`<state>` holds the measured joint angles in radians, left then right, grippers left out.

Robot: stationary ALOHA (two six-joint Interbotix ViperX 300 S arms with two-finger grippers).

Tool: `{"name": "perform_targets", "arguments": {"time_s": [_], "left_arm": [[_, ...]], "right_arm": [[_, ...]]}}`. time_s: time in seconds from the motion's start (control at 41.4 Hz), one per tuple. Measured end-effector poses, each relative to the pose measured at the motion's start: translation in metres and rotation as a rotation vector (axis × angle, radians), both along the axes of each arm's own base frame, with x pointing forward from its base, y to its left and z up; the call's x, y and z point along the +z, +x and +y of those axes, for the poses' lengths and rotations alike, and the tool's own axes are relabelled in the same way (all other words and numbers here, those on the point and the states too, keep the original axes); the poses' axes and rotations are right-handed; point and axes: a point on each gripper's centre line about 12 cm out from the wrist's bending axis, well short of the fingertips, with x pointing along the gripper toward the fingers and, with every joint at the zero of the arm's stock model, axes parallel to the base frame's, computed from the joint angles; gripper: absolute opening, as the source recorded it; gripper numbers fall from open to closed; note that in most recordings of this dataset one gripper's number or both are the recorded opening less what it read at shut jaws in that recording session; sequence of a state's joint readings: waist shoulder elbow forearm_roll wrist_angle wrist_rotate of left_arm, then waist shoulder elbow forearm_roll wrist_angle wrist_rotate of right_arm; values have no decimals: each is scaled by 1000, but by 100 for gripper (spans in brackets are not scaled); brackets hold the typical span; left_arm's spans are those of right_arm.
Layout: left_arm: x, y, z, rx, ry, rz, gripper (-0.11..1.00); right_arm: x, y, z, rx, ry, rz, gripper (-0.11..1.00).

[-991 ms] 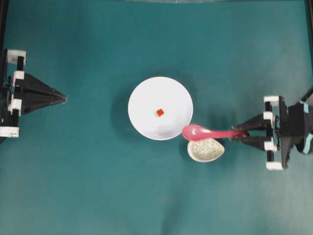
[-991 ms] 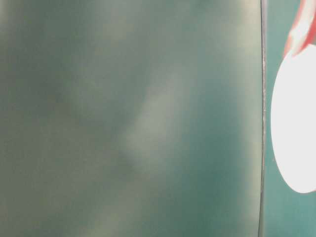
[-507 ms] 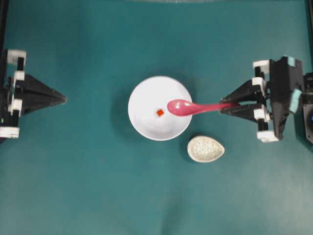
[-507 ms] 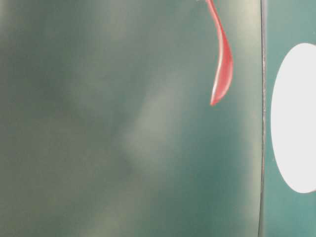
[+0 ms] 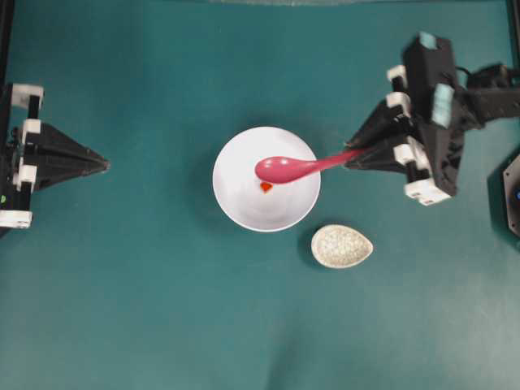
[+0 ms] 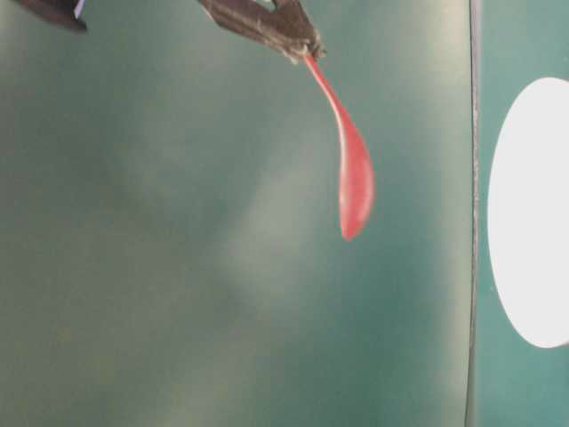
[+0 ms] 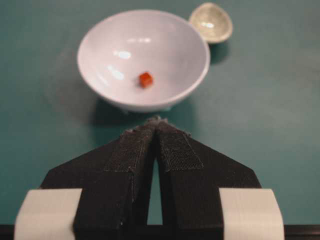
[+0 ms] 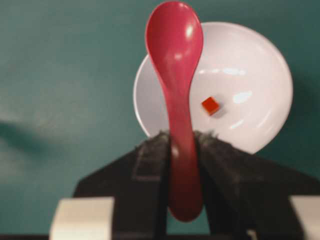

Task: Grip the spoon and scoop the red block from the bowl with right arm.
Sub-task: 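Lift the spoon out of the rest and carry it over the bowl, then lower the spoon into the bowl and push it under the red cube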

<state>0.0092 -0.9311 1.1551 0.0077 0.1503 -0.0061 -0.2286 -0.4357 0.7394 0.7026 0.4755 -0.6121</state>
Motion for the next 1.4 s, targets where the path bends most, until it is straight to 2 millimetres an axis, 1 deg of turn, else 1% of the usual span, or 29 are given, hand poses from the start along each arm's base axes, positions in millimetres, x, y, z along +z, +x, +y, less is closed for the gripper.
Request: {"name": "perform_targets", "arguments": {"time_s": [0.217,0.411,0.532,0.701,0.918,1.063,1.232,1.402], "left_arm": [[-3,-2,0,-1,0,29,0],[-3,-2,0,-1,-2,28,0],[-3,-2,0,1,-3,28,0],[-3,-2,0,-2,4,28,0],[-3,-2,0,-4,7,28,0],[-3,-2,0,-2,5,28,0],[-3,-2,0,-3,8,28,0],[-2,-2,0,-3,7,26,0]], "right_arm": [[-15,21,-4,8,73,164,24],[-23,39,-12,-26,94,302,24],[-23,46,-17,-53,95,377,24],[-21,52,-17,-76,96,449,24],[-24,62,-6,-46,73,509,24],[-30,63,0,-11,20,562,24],[-41,60,-1,10,-24,641,24],[-44,65,1,23,-47,653,24]]}}
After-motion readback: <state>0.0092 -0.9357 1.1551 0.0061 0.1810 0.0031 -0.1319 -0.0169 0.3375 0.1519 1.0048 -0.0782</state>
